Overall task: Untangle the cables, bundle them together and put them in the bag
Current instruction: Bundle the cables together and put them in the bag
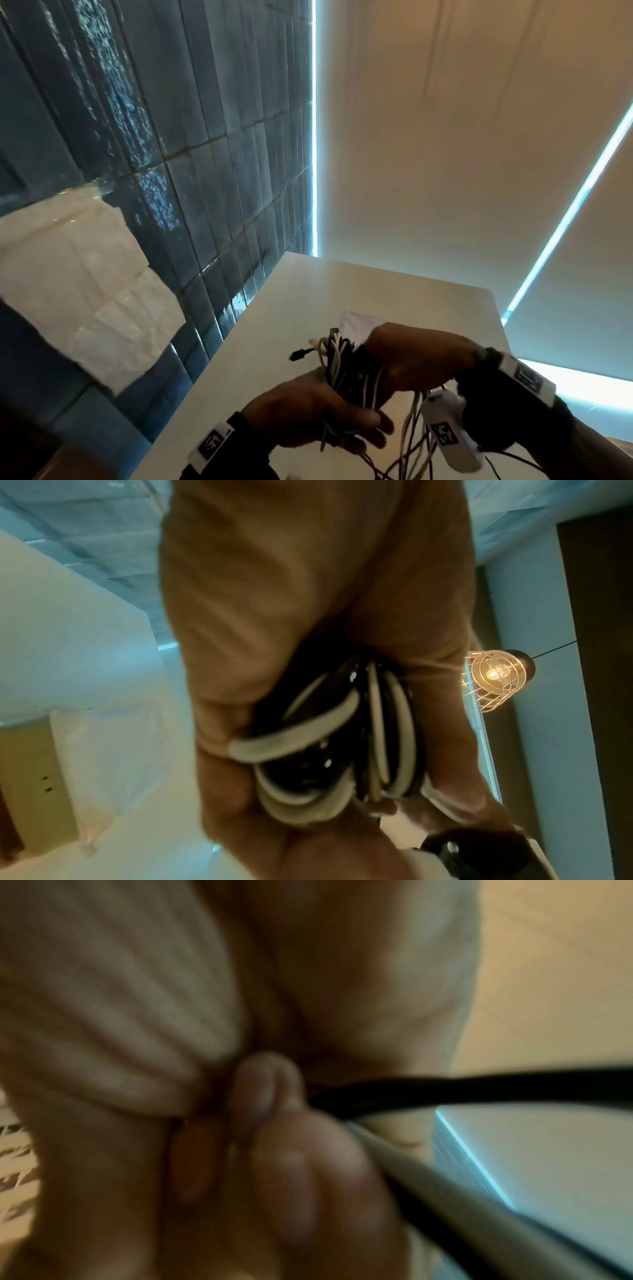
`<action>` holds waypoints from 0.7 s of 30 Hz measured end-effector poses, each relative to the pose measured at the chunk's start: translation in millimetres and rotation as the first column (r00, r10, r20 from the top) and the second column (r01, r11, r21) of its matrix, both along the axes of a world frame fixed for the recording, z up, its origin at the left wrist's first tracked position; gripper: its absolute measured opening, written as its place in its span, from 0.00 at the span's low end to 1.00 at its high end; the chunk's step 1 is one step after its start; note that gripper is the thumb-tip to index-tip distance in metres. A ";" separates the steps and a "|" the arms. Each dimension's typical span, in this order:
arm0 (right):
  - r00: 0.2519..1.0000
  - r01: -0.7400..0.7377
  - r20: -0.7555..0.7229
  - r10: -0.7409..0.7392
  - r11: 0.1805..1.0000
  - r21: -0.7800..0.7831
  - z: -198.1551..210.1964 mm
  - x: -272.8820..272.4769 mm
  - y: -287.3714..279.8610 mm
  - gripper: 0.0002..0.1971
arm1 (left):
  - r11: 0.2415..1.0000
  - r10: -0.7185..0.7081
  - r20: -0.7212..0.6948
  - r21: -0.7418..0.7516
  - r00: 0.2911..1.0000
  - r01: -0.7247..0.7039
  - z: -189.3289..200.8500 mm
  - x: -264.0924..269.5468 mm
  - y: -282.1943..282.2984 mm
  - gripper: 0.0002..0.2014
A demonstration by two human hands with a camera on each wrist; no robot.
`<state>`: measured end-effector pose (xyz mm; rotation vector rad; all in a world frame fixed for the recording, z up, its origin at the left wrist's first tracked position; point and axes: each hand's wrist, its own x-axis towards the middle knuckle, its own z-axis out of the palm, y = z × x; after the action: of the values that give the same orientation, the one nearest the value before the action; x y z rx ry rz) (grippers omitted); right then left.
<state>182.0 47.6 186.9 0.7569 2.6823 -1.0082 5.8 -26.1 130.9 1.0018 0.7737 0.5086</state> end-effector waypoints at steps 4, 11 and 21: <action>0.999 -0.032 0.017 0.030 0.990 0.137 -4.7 -1.3 2.9 0.08 | 1.000 -0.006 -0.020 -0.014 1.000 0.006 2.4 2.8 0.7 0.08; 0.999 -0.014 -0.036 0.011 0.998 -0.061 -14.0 8.0 6.3 0.18 | 0.989 -0.126 -0.089 -0.094 0.988 0.117 10.9 1.4 3.3 0.08; 0.667 0.090 -0.298 -0.683 0.471 -0.878 -76.1 77.5 4.7 0.24 | 0.924 0.368 0.240 -0.204 0.899 -0.323 -12.4 -32.5 6.8 0.11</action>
<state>259.5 52.2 110.9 0.9719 1.8988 -2.8104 -26.7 -19.3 118.5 0.6255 0.7324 0.8619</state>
